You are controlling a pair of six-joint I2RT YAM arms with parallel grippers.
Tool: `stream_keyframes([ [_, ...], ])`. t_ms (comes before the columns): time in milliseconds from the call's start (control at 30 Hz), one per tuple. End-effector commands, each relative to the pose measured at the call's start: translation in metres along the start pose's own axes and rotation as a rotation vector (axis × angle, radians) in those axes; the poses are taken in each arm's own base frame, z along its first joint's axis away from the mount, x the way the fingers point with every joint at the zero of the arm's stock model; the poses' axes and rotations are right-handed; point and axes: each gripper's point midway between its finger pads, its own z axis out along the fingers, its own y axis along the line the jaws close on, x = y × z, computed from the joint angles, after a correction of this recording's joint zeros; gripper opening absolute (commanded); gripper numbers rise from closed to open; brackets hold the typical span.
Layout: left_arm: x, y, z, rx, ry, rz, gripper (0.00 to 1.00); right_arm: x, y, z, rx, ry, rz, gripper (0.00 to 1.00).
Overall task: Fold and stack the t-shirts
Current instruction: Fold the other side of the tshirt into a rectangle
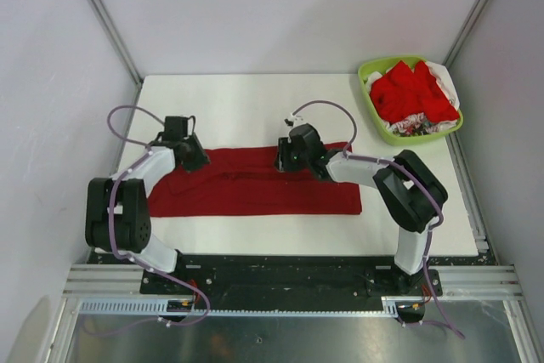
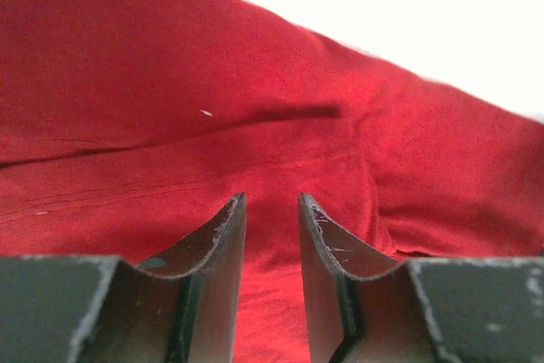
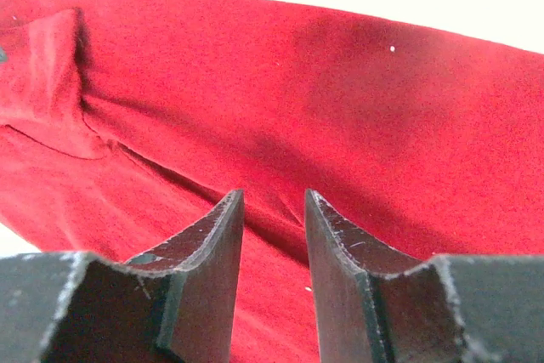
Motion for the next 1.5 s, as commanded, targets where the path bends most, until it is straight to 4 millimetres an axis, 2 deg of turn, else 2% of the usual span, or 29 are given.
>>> stream_keyframes([
  [0, 0.011, -0.023, 0.007, 0.069, 0.034, 0.022, 0.35, -0.022, 0.019, 0.007, -0.047, -0.062, 0.007, 0.39],
  [200, 0.044, -0.016, 0.015, 0.062, 0.093, -0.010, 0.31, -0.015, 0.020, 0.015, -0.045, -0.039, 0.009, 0.39],
  [433, 0.059, -0.003, 0.024, 0.013, 0.125, -0.025, 0.27, -0.009, 0.023, 0.021, -0.038, -0.022, -0.004, 0.38],
  [500, 0.052, -0.009, 0.021, 0.032, 0.109, -0.018, 0.26, -0.009, 0.023, 0.020, -0.032, -0.023, -0.014, 0.38],
  [700, 0.000, -0.040, -0.012, 0.119, -0.035, 0.009, 0.35, -0.010, 0.021, 0.018, -0.017, -0.026, -0.033, 0.38],
  [800, -0.018, -0.045, -0.019, 0.114, -0.085, 0.032, 0.38, -0.011, 0.021, 0.017, -0.018, -0.029, -0.038, 0.38],
  [933, -0.030, -0.041, -0.012, 0.069, -0.106, 0.054, 0.41, -0.012, 0.022, 0.016, -0.019, -0.030, -0.048, 0.38],
  [1100, -0.040, -0.036, 0.012, 0.000, -0.106, 0.107, 0.42, -0.011, 0.021, 0.016, -0.016, -0.025, -0.059, 0.38],
  [1267, -0.040, -0.043, 0.029, -0.004, -0.091, 0.160, 0.48, -0.014, 0.015, 0.014, 0.013, -0.036, -0.067, 0.39],
  [1467, -0.034, -0.051, 0.037, 0.017, -0.064, 0.186, 0.49, -0.014, 0.013, 0.014, 0.023, -0.034, -0.069, 0.39],
])
